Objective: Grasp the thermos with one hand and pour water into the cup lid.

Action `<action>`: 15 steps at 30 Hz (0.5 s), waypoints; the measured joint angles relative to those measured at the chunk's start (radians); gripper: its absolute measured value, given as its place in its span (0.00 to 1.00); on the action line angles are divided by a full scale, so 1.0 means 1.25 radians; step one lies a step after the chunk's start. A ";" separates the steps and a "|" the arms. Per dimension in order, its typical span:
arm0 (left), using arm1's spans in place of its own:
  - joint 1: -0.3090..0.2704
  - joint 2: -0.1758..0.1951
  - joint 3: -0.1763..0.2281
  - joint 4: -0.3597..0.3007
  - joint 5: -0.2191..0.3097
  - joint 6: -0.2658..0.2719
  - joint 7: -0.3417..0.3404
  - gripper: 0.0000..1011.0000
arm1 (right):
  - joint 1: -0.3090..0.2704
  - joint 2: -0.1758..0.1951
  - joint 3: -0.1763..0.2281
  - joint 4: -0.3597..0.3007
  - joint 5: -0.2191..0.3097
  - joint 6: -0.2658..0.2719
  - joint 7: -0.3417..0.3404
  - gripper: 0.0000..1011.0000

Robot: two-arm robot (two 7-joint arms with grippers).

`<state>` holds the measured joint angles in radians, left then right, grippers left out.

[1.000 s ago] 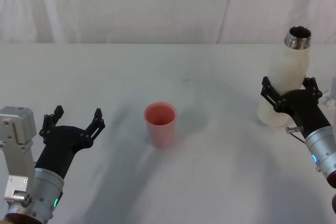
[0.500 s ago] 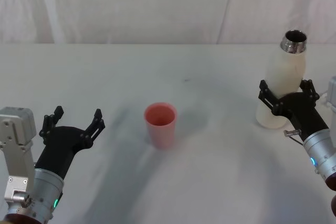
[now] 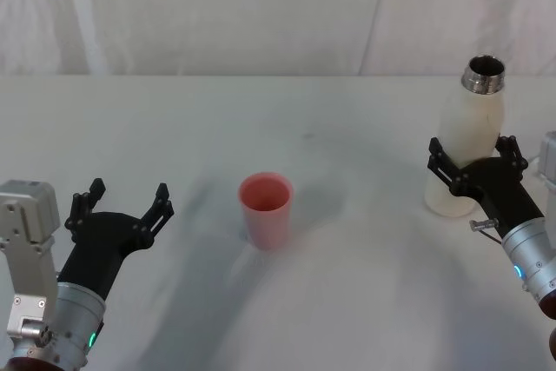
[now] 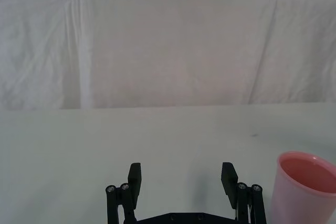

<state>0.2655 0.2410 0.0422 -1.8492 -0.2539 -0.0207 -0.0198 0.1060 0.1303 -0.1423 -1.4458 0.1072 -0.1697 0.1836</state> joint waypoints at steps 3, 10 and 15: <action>0.000 0.000 0.000 0.000 0.000 0.000 0.000 0.99 | 0.001 0.000 0.000 0.001 0.000 0.000 0.000 0.94; 0.000 0.000 0.000 0.000 0.000 0.000 0.000 0.99 | 0.003 0.000 0.001 0.006 -0.001 0.000 0.000 0.94; 0.000 0.000 0.000 0.000 0.000 0.000 0.000 0.99 | 0.005 -0.001 0.001 0.009 0.000 -0.002 0.000 0.94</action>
<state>0.2654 0.2410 0.0421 -1.8492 -0.2538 -0.0208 -0.0198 0.1124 0.1290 -0.1415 -1.4339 0.1070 -0.1719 0.1842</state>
